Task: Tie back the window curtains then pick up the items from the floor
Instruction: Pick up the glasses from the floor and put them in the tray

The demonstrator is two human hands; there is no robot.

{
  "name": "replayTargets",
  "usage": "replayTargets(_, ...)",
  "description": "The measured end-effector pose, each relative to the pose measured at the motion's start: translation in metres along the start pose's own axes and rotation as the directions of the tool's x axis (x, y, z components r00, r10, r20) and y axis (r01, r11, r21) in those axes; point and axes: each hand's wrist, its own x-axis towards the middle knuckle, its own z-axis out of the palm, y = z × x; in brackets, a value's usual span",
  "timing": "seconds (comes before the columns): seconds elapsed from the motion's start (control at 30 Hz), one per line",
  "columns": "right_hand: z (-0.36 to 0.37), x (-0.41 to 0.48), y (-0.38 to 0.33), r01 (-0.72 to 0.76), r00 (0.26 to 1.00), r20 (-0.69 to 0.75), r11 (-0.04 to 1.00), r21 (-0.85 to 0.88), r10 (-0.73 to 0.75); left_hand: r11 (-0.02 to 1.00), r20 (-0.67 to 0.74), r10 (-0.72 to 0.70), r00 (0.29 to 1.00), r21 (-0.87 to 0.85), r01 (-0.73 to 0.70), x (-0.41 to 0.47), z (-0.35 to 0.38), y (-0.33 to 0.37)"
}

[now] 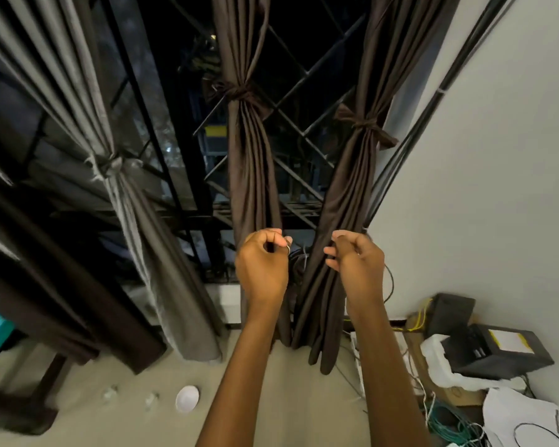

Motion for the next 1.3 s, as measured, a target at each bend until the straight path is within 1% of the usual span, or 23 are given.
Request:
replayTargets(0.13,0.013,-0.010,0.018,-0.080,0.993,0.085,0.996,0.027,0.077,0.993,-0.077,0.022,0.997,0.115,-0.013,-0.012,-0.031,-0.014)
replayTargets(0.23,0.029,-0.021,0.024,-0.115,0.983,0.151,0.993,0.031,0.109,0.985,-0.121,-0.019,0.993,0.168,0.039,-0.010,-0.054,-0.026)
replayTargets(0.3,0.043,-0.027,0.025,-0.114,0.976,0.191,0.993,0.023,0.108,0.986,-0.143,-0.057,0.988,0.146,0.078,-0.004,-0.067,-0.034)
replayTargets(0.43,0.066,-0.039,0.016,-0.102,0.965,0.243,0.995,0.016,0.095,0.986,-0.181,-0.087,0.980,0.126,0.111,-0.001,-0.091,-0.032)
replayTargets(0.6,0.112,-0.063,-0.005,-0.082,0.948,0.307,0.997,-0.009,0.080,0.996,-0.249,-0.062,0.967,0.049,0.077,0.016,-0.143,-0.025)
replayTargets(0.7,0.151,-0.089,-0.010,-0.039,0.934,0.354,0.999,-0.017,0.043,0.995,-0.298,-0.094,0.950,-0.002,0.097,0.031,-0.182,-0.033)
replayTargets(0.77,0.194,-0.102,-0.018,-0.011,0.913,0.406,0.999,-0.049,0.030,0.995,-0.347,-0.094,0.933,-0.008,0.097,0.061,-0.214,-0.041)
replayTargets(0.9,0.261,-0.142,-0.021,0.024,0.862,0.506,0.991,-0.129,0.045,0.986,-0.420,-0.145,0.896,0.012,0.165,0.096,-0.275,-0.055)
replayTargets(1.07,0.311,-0.195,-0.007,0.066,0.828,0.559,0.981,-0.180,0.047,0.978,-0.455,-0.194,0.869,-0.017,0.209,0.105,-0.338,-0.080)
replayTargets(1.3,0.377,-0.245,0.013,0.079,0.773,0.629,0.972,-0.223,0.081,0.960,-0.504,-0.274,0.819,-0.098,0.261,0.122,-0.397,-0.123)
